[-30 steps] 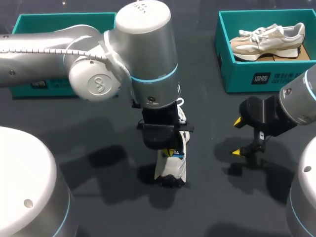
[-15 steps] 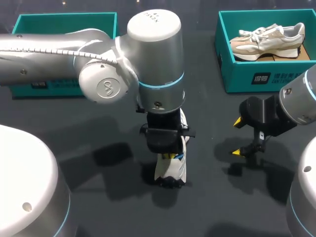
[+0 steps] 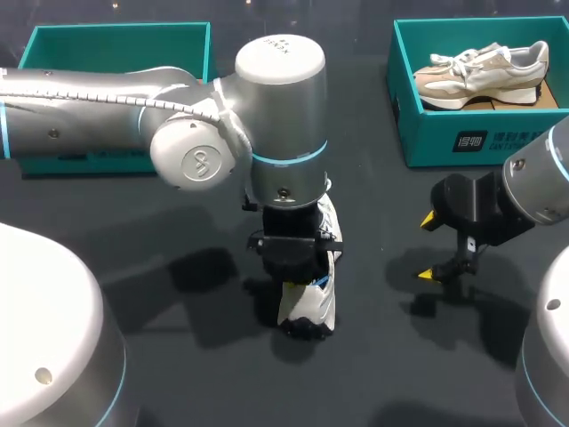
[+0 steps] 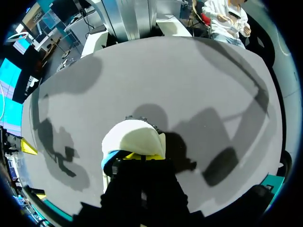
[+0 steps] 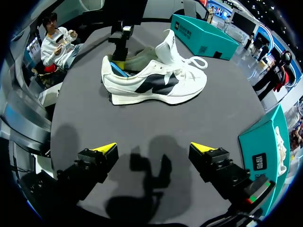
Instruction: Take the shoe out of the shoebox, open the shoe tongue, remove and reinsert the insole, then place the shoe into the shoebox
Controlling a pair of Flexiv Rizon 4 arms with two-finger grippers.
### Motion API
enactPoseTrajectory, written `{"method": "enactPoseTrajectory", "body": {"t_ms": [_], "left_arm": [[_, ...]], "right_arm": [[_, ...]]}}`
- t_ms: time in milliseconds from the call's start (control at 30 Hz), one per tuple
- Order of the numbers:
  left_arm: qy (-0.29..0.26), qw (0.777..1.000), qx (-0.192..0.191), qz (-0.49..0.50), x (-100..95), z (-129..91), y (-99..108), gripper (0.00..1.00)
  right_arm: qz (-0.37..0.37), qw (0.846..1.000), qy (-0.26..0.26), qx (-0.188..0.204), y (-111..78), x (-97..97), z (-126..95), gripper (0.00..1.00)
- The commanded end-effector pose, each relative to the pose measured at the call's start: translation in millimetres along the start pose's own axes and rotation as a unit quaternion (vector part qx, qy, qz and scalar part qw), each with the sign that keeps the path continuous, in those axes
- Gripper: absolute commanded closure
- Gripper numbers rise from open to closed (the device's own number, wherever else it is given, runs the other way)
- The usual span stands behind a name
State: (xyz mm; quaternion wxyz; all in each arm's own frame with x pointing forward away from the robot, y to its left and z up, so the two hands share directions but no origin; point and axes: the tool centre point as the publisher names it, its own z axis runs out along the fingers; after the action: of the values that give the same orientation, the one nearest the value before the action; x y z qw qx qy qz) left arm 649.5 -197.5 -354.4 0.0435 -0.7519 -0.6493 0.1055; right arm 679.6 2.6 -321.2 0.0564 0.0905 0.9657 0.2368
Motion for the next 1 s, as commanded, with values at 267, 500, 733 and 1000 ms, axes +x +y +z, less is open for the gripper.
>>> {"method": "enactPoseTrajectory", "body": {"t_ms": [267,500,733,1000], "left_arm": [[-0.028,0.999,-0.019,0.02,-11.8,-20.7,-9.5,1.0],[0.005,1.0,-0.001,0.025,-8.4,5.5,-9.4,1.0],[0.015,1.0,0.011,0.018,-2.1,19.7,-2.8,1.0],[0.037,0.999,-0.013,0.0,-3.4,28.6,8.0,1.0]], "right_arm": [[0.0,1.0,-0.002,0.0,-0.4,1.8,-0.2,0.0],[0.0,1.0,-0.002,0.0,-0.4,1.8,-0.2,0.0],[0.0,1.0,-0.002,0.0,-0.4,1.8,-0.2,0.0],[0.0,1.0,-0.002,0.0,-0.4,1.8,-0.2,0.0]]}}
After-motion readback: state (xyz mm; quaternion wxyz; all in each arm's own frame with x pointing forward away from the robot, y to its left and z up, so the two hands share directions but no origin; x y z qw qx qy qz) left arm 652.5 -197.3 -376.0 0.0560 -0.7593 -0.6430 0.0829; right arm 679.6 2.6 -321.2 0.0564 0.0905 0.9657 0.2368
